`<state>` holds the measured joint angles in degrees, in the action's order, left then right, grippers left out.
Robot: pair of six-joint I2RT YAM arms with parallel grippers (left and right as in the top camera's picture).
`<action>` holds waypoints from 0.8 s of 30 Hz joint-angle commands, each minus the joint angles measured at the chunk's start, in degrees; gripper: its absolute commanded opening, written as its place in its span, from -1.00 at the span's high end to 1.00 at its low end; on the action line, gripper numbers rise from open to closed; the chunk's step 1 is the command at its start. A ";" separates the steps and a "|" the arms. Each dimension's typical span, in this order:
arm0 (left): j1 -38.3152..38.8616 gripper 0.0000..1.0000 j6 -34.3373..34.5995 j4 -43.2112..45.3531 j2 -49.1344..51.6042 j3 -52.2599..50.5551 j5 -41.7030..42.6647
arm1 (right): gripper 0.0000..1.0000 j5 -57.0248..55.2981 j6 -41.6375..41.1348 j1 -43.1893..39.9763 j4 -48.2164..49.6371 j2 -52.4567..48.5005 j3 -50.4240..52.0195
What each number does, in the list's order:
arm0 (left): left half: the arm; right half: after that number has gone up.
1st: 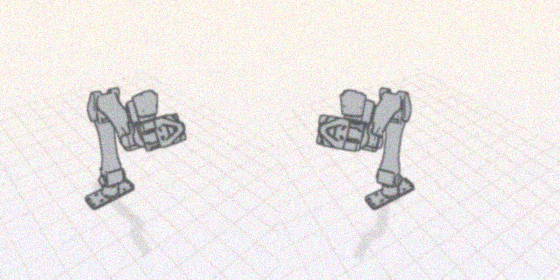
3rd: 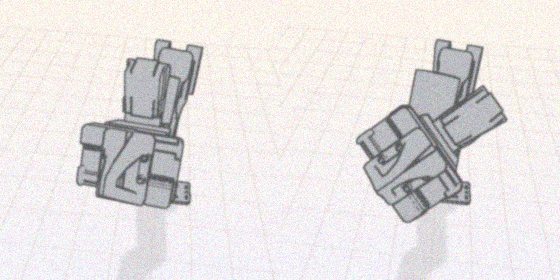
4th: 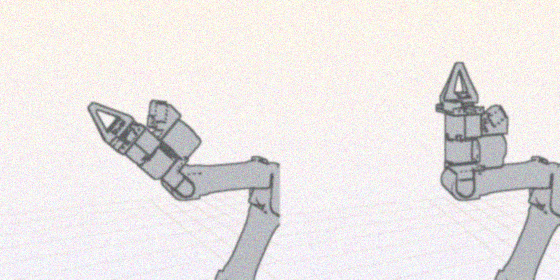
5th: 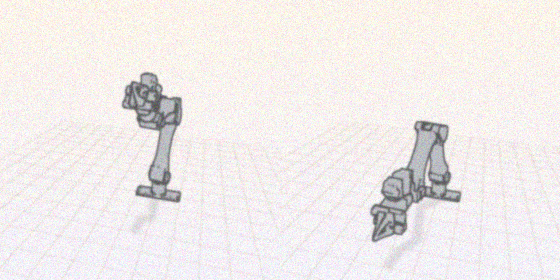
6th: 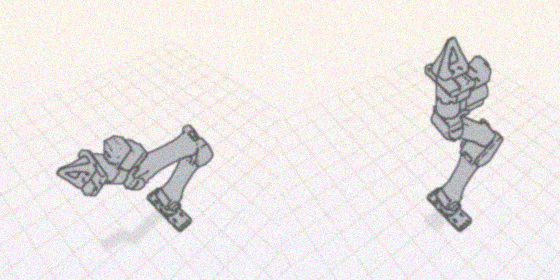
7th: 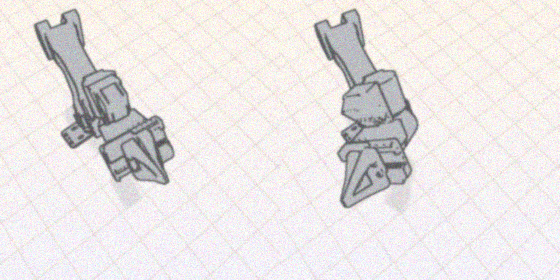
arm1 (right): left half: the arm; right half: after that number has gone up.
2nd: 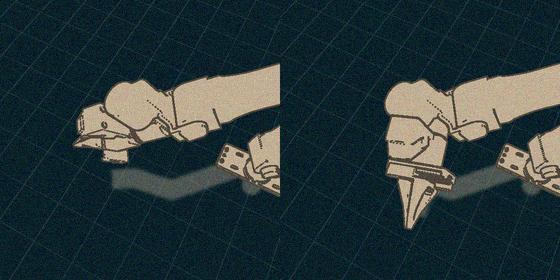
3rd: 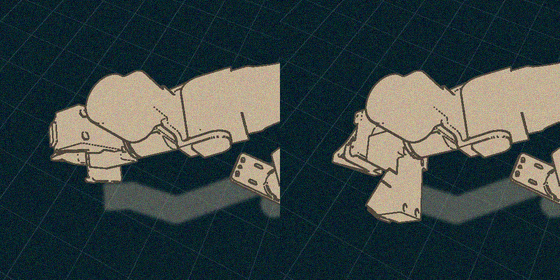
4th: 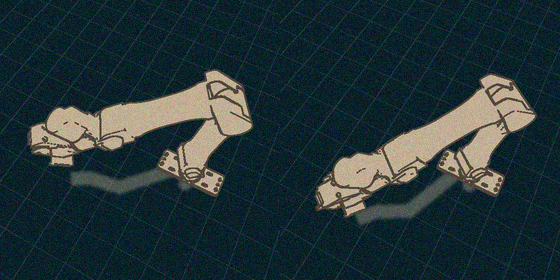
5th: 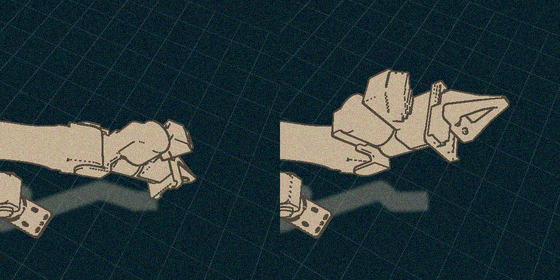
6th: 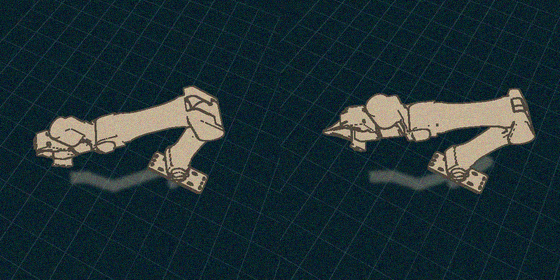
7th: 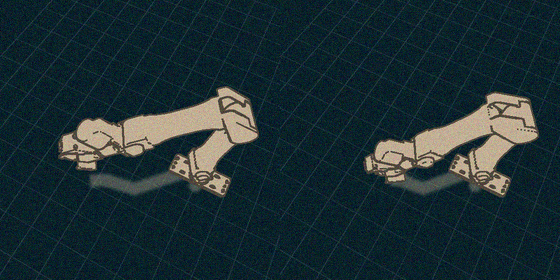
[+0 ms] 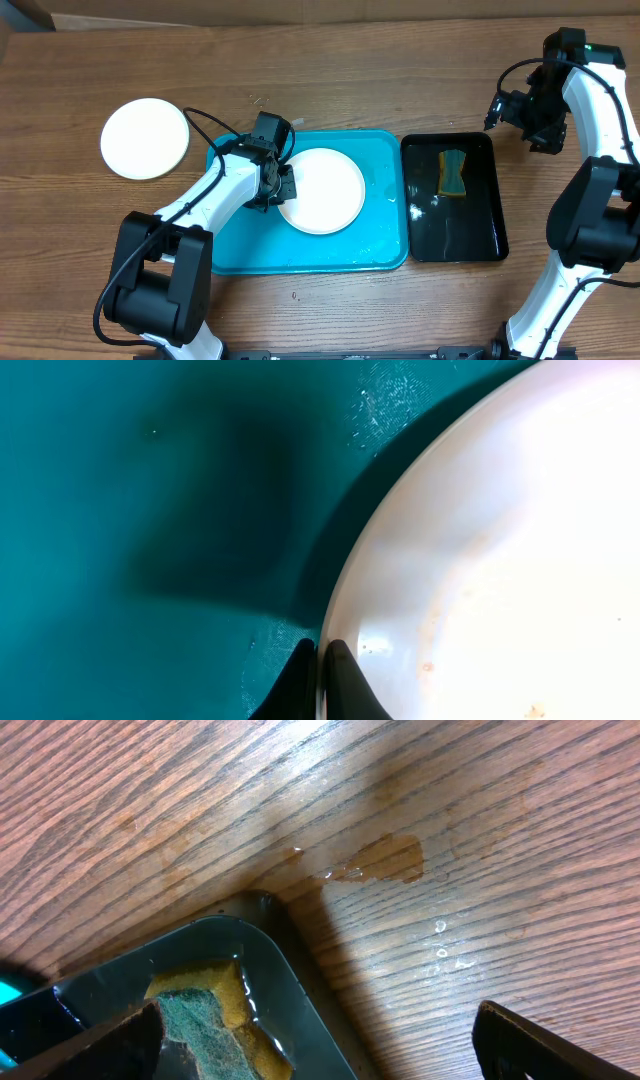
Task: Clean dirty plates on tray and stack at the side
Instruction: 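Lift the scrubbed white plate with the left gripper and swing it right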
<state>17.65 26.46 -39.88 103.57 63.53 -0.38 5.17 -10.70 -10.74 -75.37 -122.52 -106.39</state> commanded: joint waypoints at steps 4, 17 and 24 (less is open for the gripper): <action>-1.57 0.92 -2.62 -0.98 -0.83 5.81 -0.04 | -1.00 0.00 -0.24 0.07 0.31 1.99 -0.94; -0.46 0.92 -7.91 -3.69 -1.51 18.45 -0.20 | -1.00 0.00 -0.24 0.07 0.28 1.99 -0.94; 1.95 0.92 -7.87 -3.87 -1.51 22.64 -0.02 | -1.00 0.00 -0.24 0.07 0.31 1.99 -0.94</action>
<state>18.24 20.32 -43.77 103.57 83.44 -0.51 5.15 -10.70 -10.72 -75.24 -122.52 -106.39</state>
